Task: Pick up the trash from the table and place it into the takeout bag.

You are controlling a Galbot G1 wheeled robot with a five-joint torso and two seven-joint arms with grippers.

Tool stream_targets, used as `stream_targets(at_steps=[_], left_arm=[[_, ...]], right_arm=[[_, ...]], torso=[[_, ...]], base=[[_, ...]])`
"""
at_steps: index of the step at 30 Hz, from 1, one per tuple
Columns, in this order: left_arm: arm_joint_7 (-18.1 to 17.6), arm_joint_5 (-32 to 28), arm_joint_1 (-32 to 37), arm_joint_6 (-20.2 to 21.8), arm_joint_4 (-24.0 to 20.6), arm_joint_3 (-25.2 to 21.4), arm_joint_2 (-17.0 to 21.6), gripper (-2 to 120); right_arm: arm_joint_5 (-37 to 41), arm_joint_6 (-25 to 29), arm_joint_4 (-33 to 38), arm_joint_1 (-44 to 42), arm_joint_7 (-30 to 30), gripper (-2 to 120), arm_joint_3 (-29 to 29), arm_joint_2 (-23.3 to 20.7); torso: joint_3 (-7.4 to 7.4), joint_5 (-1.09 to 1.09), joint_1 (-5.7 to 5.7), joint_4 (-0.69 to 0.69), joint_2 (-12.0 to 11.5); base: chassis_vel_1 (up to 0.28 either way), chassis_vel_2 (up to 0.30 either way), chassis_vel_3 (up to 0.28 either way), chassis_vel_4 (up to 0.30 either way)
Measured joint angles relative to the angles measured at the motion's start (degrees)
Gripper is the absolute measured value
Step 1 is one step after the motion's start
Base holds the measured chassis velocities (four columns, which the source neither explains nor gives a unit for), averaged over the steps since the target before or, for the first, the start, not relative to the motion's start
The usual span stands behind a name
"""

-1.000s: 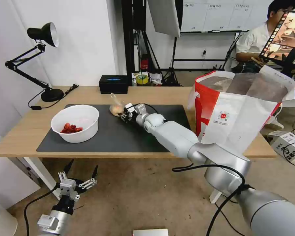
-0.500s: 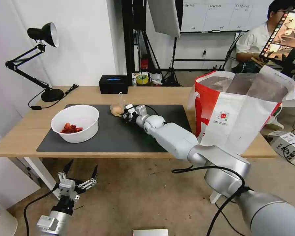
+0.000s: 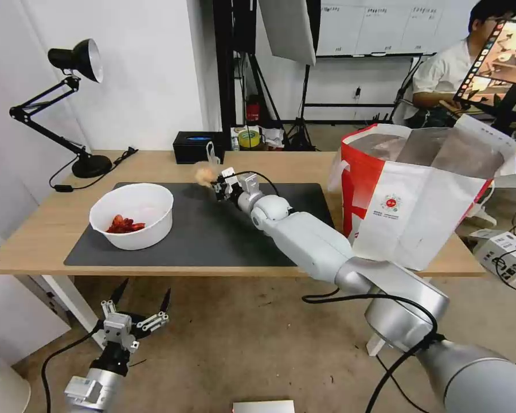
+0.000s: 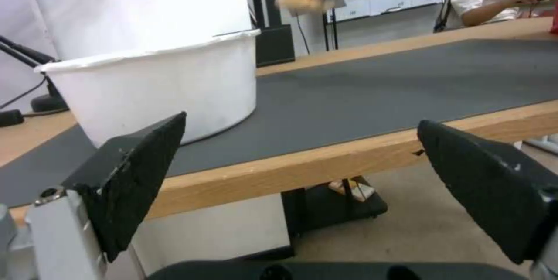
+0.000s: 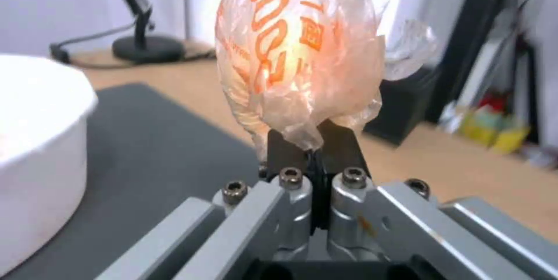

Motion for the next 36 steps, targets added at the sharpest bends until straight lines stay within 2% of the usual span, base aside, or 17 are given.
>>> stream_targets(at_steps=[1,4,5,8,9,12,13,16,17,20,24,28,29,35,36], left_arm=[[0.00,0.00,0.00,0.00,0.00,0.00,0.00,100],[-0.05,0.01,-0.49,0.01,0.34,0.44,0.02,100],[-0.05,0.01,-0.49,0.01,0.34,0.44,0.02,100],[-0.12,0.26,-0.87,0.17,0.56,1.12,0.00,100],[-0.12,0.26,-0.87,0.17,0.56,1.12,0.00,100],[-0.24,0.77,-1.08,0.36,0.62,1.81,-0.12,100],[-0.24,0.77,-1.08,0.36,0.62,1.81,-0.12,100],[-0.29,1.33,-0.94,0.43,0.62,2.10,-0.34,100],[-0.29,1.33,-0.94,0.43,0.62,2.10,-0.34,100],[-0.31,1.86,-0.34,0.44,0.52,2.19,-0.59,100],[-0.32,2.27,-0.12,0.44,0.46,2.28,-0.75,100],[-0.35,2.98,-0.08,0.45,0.11,2.89,-1.24,100],[-0.35,2.98,-0.08,0.45,0.11,2.89,-1.24,100],[-0.38,3.72,-0.09,0.58,-0.38,3.56,-1.49,100],[-0.38,3.72,-0.09,0.58,-0.38,3.56,-1.49,100]], right_arm=[[0.00,0.00,0.00,0.00,0.00,0,0.00,0.00],[-4.52,0.37,11.37,-4.13,6.87,0,0.40,-6.25],[-4.52,0.37,11.37,-4.13,6.87,0,0.40,-6.25],[-7.51,0.33,21.87,-8.19,12.60,0,1.41,-11.63],[-7.51,0.33,21.87,-8.19,12.60,0,1.41,-11.63],[-8.56,-0.37,31.49,-11.98,17.33,0,3.01,-16.43],[-8.56,-0.37,31.49,-11.98,17.33,0,3.01,-16.43],[-9.49,-1.56,39.05,-15.43,20.77,0,6.36,-20.82],[-9.49,-1.56,39.05,-15.43,20.77,0,6.36,-20.82],[-10.66,-2.87,46.26,-19.19,22.71,0,11.37,-25.78],[-10.82,-3.83,50.31,-21.54,23.79,0,14.52,-29.03],[-10.83,-5.70,57.19,-27.52,26.12,0,22.80,-34.79],[-10.83,-5.70,57.19,-27.52,26.12,0,22.80,-34.79],[-9.27,-7.24,61.67,-33.64,28.06,0,33.12,-40.05],[-9.27,-7.24,61.67,-33.64,28.06,0,33.12,-40.05]], torso=[[0.00,0.00,0.00,0.00,0.00],[0.00,0.01,0.00,-0.02,0.00],[0.00,0.01,0.00,-0.02,0.00],[0.00,0.01,0.00,-0.01,0.00],[0.00,0.01,0.00,-0.01,0.00],[-0.01,0.02,0.00,-0.01,0.00],[-0.01,0.02,0.00,-0.01,0.00],[0.00,0.01,0.00,-0.01,0.00],[0.00,0.01,0.00,-0.01,0.00],[-0.01,0.01,-0.01,-0.01,0.00],[-0.01,0.02,0.00,-0.01,0.00],[-0.01,0.02,0.00,-0.02,0.00],[-0.01,0.02,0.00,-0.02,0.00],[-0.01,0.01,-0.01,-0.02,0.00],[-0.01,0.01,-0.01,-0.02,0.00]], base=[[0.000,0.000,0.000,0.000],[0.000,0.000,0.000,0.000],[0.000,0.000,0.000,0.000],[0.000,0.000,0.000,0.000],[0.000,0.000,0.000,0.000],[0.000,0.000,0.000,0.000],[0.000,0.000,0.000,0.000],[0.000,0.000,0.000,0.000],[0.000,0.000,0.000,0.000],[0.000,0.000,0.000,0.000],[0.000,0.000,0.000,0.000],[0.000,0.000,0.000,0.000],[0.000,0.000,0.000,0.000],[0.000,0.000,0.000,0.000],[0.000,0.000,0.000,0.000]])
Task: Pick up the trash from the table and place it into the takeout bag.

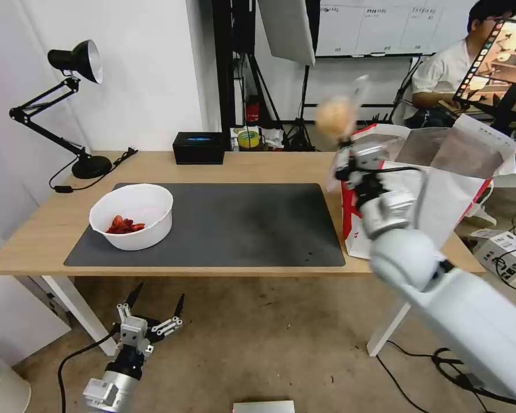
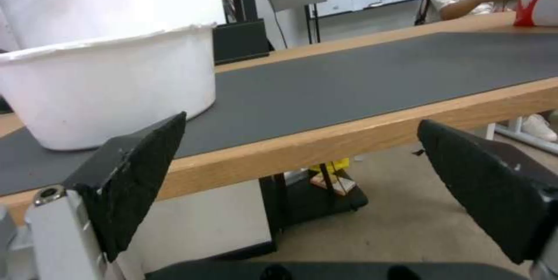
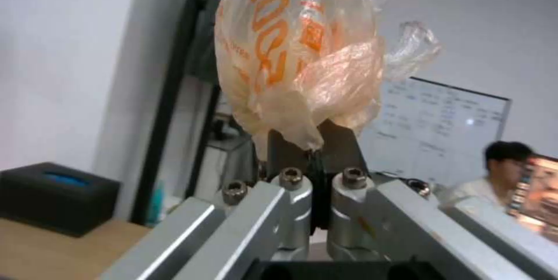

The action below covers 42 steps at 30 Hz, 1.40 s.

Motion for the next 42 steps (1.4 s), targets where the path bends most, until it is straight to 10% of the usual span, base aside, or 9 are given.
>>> stream_targets(at_steps=[24,42], left_arm=[[0.01,0.72,-0.46,1.49,-1.56,1.11,0.01,100],[0.06,0.40,-2.12,2.61,-0.68,1.72,0.35,100]], right_arm=[[16.07,-6.11,-1.37,-1.98,6.72,1,7.85,-2.67],[18.31,-7.49,-2.98,2.35,7.25,69,5.00,-2.32]], torso=[[0.01,-0.02,0.01,0.01,0.00],[0.01,-0.02,0.01,0.01,-0.01]], base=[[0.000,0.000,0.000,0.000],[0.000,0.000,0.000,0.000]])
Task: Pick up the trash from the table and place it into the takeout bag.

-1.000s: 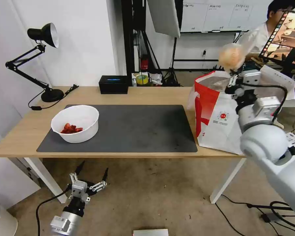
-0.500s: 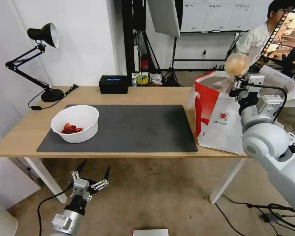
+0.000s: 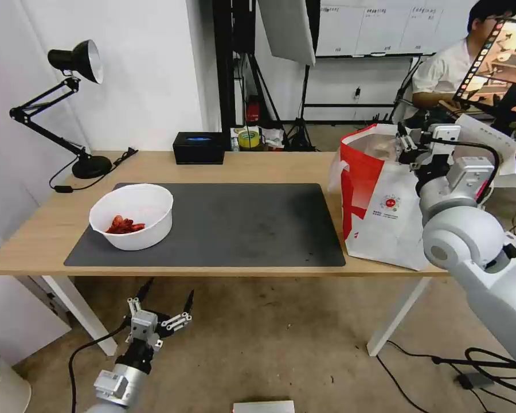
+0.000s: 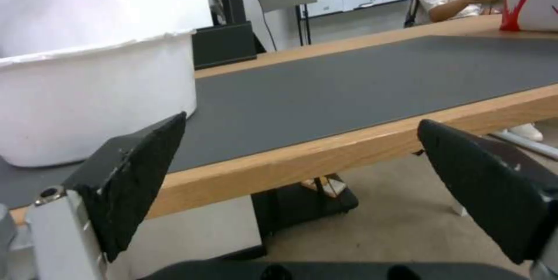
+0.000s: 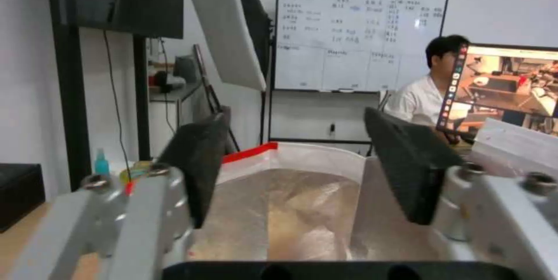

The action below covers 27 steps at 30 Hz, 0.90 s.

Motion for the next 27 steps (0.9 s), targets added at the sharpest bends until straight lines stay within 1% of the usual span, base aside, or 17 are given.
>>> stream_targets(at_steps=[1,2,3,4,8,9,11,12,16,17,19,20,23,24,27], left_arm=[[0.00,0.00,0.00,0.00,0.00,0.00,0.00,100],[0.00,-0.03,-0.11,0.05,0.01,0.00,0.04,100],[0.00,-0.04,-0.17,0.08,0.01,0.00,0.06,100],[0.00,-0.04,-0.17,0.08,0.01,0.00,0.06,100],[0.00,-0.11,-0.18,0.09,0.08,-0.18,0.05,100],[0.00,-0.11,-0.18,0.09,0.08,-0.18,0.05,100],[0.00,-0.19,-0.04,0.09,0.08,-0.38,0.05,100],[0.00,-0.19,-0.04,0.09,0.08,-0.38,0.05,100],[0.00,-0.42,0.21,0.02,-0.01,-0.76,0.08,100],[0.00,-0.42,0.21,0.02,-0.01,-0.76,0.08,100],[-0.02,-0.50,0.32,-0.06,-0.09,-0.95,-0.01,100],[-0.02,-0.50,0.32,-0.06,-0.09,-0.95,-0.01,100],[-0.03,-0.50,0.48,-0.36,-0.16,-1.11,-0.31,100],[-0.03,-0.50,0.48,-0.36,-0.16,-1.11,-0.31,100],[-0.03,-0.59,0.49,-0.86,-0.28,-1.48,-0.49,100]], right_arm=[[0.00,0.00,0.00,0.00,0.00,69,0.00,0.00],[-0.02,0.00,-0.07,0.15,-0.06,76,-0.30,0.09],[-0.05,0.00,-0.13,0.28,-0.12,79,-0.51,0.16],[-0.05,0.00,-0.13,0.28,-0.12,79,-0.51,0.16],[-0.13,0.23,-0.16,0.41,-0.69,97,-1.25,0.43],[-0.13,0.23,-0.16,0.41,-0.69,97,-1.25,0.43],[-0.25,1.95,0.33,-0.16,-3.23,100,-1.36,0.47],[-0.25,1.95,0.33,-0.16,-3.23,100,-1.36,0.47],[-0.32,8.18,2.61,-3.51,-11.12,100,-1.31,0.44],[-0.32,8.18,2.61,-3.51,-11.12,100,-1.31,0.44],[-0.03,11.83,4.91,-6.18,-16.25,100,-0.91,0.27],[-0.03,11.83,4.91,-6.18,-16.25,100,-0.91,0.27],[0.11,13.91,7.87,-10.00,-20.92,100,-0.09,-0.23],[0.11,13.91,7.87,-10.00,-20.92,100,-0.09,-0.23],[-1.40,14.28,10.38,-14.89,-23.20,100,1.24,-0.44]], torso=[[0.00,0.00,0.00,0.00,0.00],[0.00,0.00,0.00,0.00,0.00],[0.00,0.00,0.00,0.00,0.00],[0.00,0.00,0.00,0.00,0.00],[0.00,0.00,0.00,0.00,0.00],[0.00,0.00,0.00,0.00,0.00],[0.00,0.00,0.00,0.00,0.00],[0.00,0.00,0.00,0.00,0.00],[0.00,0.00,0.00,0.00,0.00],[0.00,0.00,0.00,0.00,0.00],[0.00,0.00,0.00,0.00,0.00],[0.00,0.00,0.00,0.00,0.00],[0.00,0.00,0.00,0.00,0.00],[0.00,0.00,0.00,0.00,0.00],[0.00,0.00,0.00,0.00,0.00]], base=[[0.000,0.000,0.000,0.000],[0.000,0.000,0.000,0.000],[0.000,0.000,0.000,0.000],[0.000,0.000,0.000,0.000],[0.000,0.000,0.000,0.000],[0.000,0.000,0.000,0.000],[0.000,0.000,0.000,0.000],[0.000,0.000,0.000,0.000],[0.000,0.000,0.000,0.000],[0.000,0.000,0.000,0.000],[0.000,0.000,0.000,0.000],[0.000,0.000,0.000,0.000],[0.000,0.000,0.000,0.000],[0.000,0.000,0.000,0.000],[0.000,0.000,0.000,0.000]])
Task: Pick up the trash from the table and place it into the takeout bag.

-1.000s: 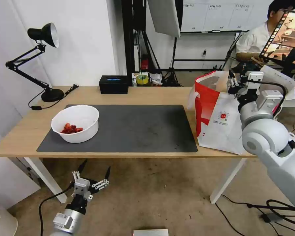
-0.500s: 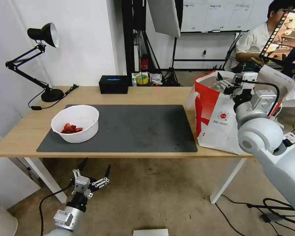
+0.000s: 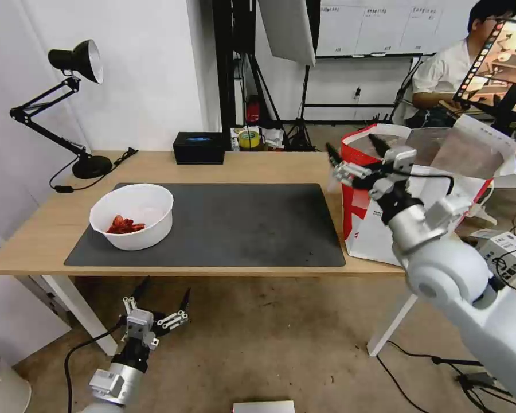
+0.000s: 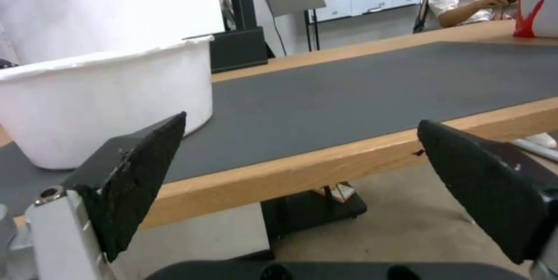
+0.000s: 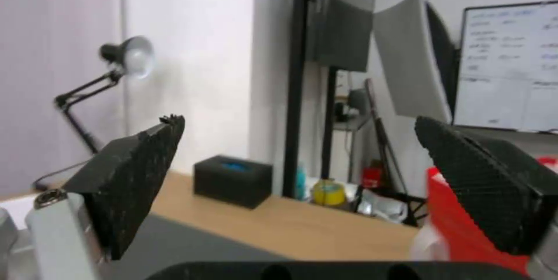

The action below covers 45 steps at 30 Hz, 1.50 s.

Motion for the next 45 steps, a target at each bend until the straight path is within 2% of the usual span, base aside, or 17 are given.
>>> stream_targets(at_steps=[7,10,15,18,22,36,45], left_arm=[[-0.02,-0.80,-0.02,-0.46,-0.19,-0.53,0.04,100],[-0.03,-1.22,0.07,-0.61,-0.27,-1.07,0.16,100],[-0.04,-1.44,0.20,-0.76,-0.29,-1.35,0.17,100],[-0.04,-1.53,0.17,-0.83,-0.23,-1.44,0.16,100],[-0.04,-1.50,-0.02,-0.82,-0.09,-1.31,0.04,100],[0.00,-1.28,0.05,-0.77,0.28,-1.23,-0.18,100],[0.02,-1.25,0.06,-0.78,0.48,-1.13,-0.21,100]], right_arm=[[-2.46,2.15,1.18,-8.21,-3.43,100,1.84,0.51],[-6.25,4.14,1.09,-16.06,-4.30,100,3.91,1.97],[-9.75,6.63,0.59,-22.70,-4.39,100,6.17,3.84],[-14.63,9.92,-0.81,-31.12,-3.94,100,8.38,6.62],[-17.80,12.30,-2.21,-35.40,-1.86,100,8.57,8.89],[-24.65,17.82,-7.26,-41.01,0.74,100,8.00,15.01],[-24.48,18.58,-6.64,-40.70,0.96,100,7.46,14.99]], torso=[[0.00,0.00,0.00,-0.01,0.00],[0.00,0.01,0.00,0.00,0.00],[0.00,0.00,0.00,0.00,0.01],[0.00,0.00,-0.01,-0.01,0.01],[-0.01,0.00,-0.01,-0.01,0.01],[0.00,0.00,-0.01,0.00,0.01],[0.00,0.00,0.00,0.00,0.00]], base=[[0.000,0.000,0.000,0.000],[0.000,0.000,0.000,0.000],[0.000,0.000,0.000,0.000],[0.000,0.000,0.000,0.000],[0.000,0.000,0.000,0.000],[0.000,0.000,0.000,0.000],[0.000,0.000,0.000,0.000]])
